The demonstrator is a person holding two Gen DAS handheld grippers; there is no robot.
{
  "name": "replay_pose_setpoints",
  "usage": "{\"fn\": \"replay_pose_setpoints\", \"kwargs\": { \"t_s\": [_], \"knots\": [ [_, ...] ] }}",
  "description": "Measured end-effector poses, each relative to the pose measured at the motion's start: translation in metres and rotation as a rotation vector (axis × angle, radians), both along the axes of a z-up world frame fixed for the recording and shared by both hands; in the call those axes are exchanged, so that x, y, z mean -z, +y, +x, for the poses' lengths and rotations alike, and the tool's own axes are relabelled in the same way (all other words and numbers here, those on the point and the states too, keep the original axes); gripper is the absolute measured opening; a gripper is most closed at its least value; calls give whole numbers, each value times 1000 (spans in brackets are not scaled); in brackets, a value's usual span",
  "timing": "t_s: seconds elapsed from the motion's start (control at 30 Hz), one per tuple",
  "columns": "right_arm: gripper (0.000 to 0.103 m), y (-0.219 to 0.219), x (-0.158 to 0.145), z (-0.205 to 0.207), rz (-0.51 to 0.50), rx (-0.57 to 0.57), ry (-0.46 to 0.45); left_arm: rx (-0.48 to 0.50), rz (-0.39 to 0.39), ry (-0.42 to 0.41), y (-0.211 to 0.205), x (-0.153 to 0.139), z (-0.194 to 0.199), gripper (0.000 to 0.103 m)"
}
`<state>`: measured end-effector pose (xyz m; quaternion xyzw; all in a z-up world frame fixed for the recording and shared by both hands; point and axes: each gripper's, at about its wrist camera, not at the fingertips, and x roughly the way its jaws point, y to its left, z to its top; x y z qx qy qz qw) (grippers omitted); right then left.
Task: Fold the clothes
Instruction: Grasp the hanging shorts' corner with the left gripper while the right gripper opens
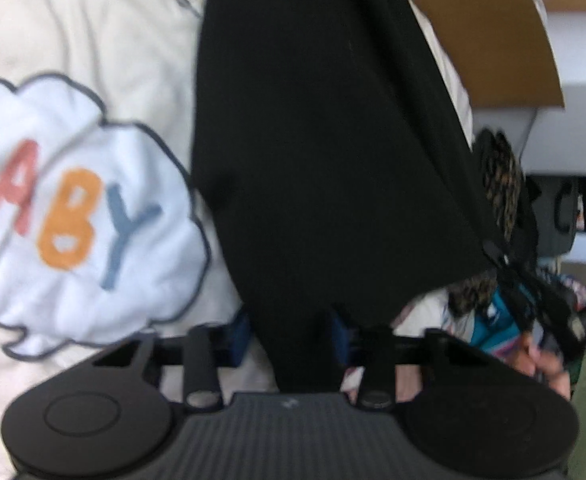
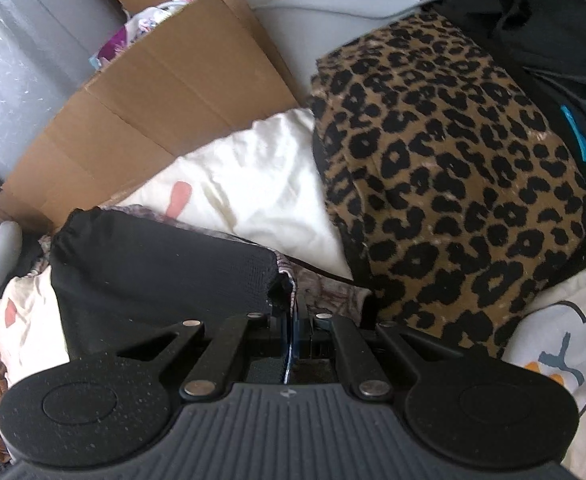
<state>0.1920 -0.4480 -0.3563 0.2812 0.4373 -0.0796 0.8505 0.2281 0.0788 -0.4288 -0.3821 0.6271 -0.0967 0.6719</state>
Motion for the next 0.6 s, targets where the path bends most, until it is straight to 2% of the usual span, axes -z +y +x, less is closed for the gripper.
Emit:
{"fn": "replay_pose_setpoints", "kwargs": {
  "t_s": [0.07,0.27,0.37,0.4,0.6],
  "knots": [
    [1,-4,11,2,11,9,22,38,11,2,-6,0,-2,8],
    [5,-12,35,6,16,35,56,74,30,1,0,-3,-8,3],
    [6,-20,37,4,57,53,26,78,26,-6,3,-8,-10,3],
    [6,-21,36,4,58,47,17,80,24,-10,4,-16,-14,3],
    [5,-18,36,10,54,2,-17,71,5,-7,0,-20,-5,3]
  ]
}}
